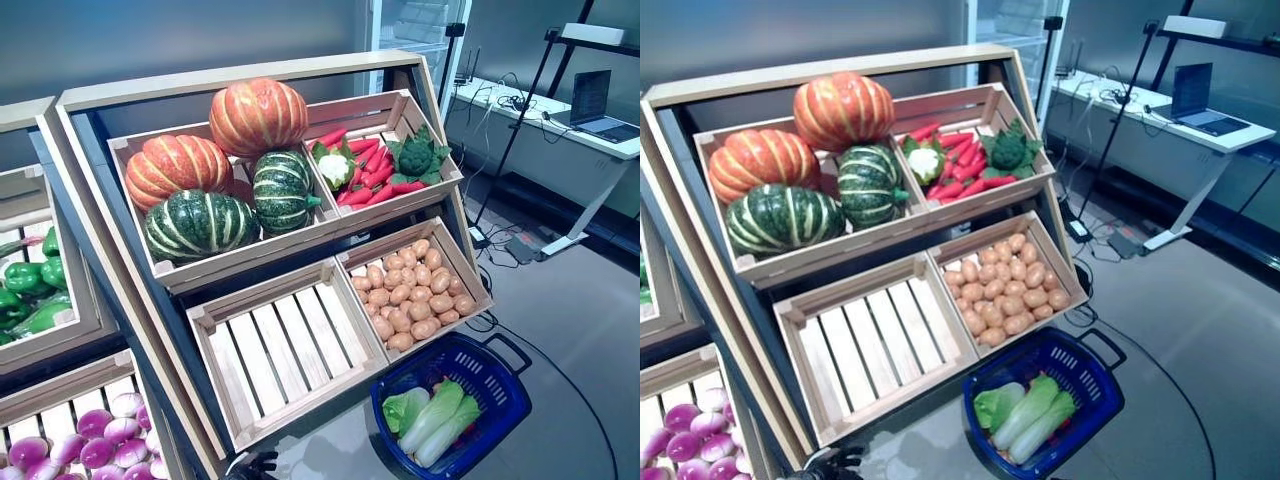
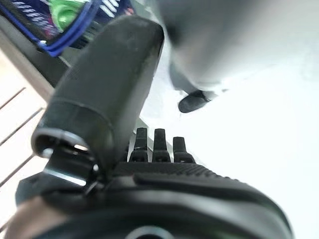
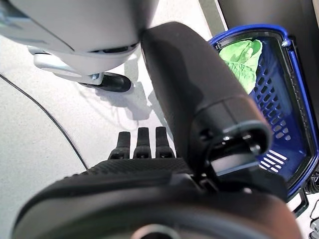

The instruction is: Put vegetables into the basket

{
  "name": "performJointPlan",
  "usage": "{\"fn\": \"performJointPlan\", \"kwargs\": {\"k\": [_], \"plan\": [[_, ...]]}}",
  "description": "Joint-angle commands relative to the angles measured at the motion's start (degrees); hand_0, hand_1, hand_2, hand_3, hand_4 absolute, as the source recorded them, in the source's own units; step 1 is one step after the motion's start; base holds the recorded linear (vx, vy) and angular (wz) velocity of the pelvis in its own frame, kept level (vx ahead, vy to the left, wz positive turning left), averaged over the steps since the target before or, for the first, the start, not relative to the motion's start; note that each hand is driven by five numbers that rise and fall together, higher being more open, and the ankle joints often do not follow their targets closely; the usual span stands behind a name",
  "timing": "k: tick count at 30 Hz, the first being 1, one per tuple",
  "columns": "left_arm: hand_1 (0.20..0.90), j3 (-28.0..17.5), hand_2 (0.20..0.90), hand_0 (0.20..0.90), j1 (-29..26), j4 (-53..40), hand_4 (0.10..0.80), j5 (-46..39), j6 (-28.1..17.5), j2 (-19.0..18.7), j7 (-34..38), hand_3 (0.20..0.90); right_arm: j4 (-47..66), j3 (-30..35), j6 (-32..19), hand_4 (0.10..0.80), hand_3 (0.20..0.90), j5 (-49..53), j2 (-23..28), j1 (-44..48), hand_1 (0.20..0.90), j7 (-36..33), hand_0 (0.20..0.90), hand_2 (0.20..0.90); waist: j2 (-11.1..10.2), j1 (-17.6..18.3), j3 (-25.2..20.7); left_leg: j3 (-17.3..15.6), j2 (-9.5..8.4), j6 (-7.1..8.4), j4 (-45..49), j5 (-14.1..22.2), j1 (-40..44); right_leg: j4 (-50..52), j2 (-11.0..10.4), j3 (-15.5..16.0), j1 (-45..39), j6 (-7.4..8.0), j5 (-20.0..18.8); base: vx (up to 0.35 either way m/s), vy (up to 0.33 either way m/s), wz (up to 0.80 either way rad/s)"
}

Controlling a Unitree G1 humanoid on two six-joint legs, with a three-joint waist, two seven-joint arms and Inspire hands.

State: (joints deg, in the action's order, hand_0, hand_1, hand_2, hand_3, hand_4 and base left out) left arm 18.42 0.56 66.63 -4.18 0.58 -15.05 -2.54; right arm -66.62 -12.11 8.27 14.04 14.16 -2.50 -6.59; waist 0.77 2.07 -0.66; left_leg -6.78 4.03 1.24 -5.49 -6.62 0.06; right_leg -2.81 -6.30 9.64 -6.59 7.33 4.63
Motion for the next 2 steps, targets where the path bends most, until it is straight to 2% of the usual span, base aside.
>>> {"fn": "performJointPlan", "kwargs": {"k": [1,2], "plan": [[0.9,-3.1,0.9,0.9,-5.1,2.0,0.8,2.1,-0.9,-0.4,-0.1,0.9,-1.1,-1.7,-3.3,0.8,0.9,2.1,-1.0,3.1,0.9,2.8,0.9,0.9,-1.7,-1.0,3.1,-1.0,0.79,1.87,0.5,6.2,4.1,-1.2,-2.5,1.0,1.5,0.48,-6.1,0.0,0.0,0.0],[0.9,-3.1,0.9,0.9,-4.9,2.2,0.8,2.4,-0.8,-0.3,-0.2,0.9,-0.7,-1.7,-3.2,0.8,0.9,1.8,-1.1,3.3,0.9,2.9,0.9,0.9,-1.6,-0.9,3.0,-1.0,0.76,1.8,0.5,6.3,4.1,-1.1,-2.5,0.9,1.6,0.46,-6.0,0.0,0.0,0.0]]}}
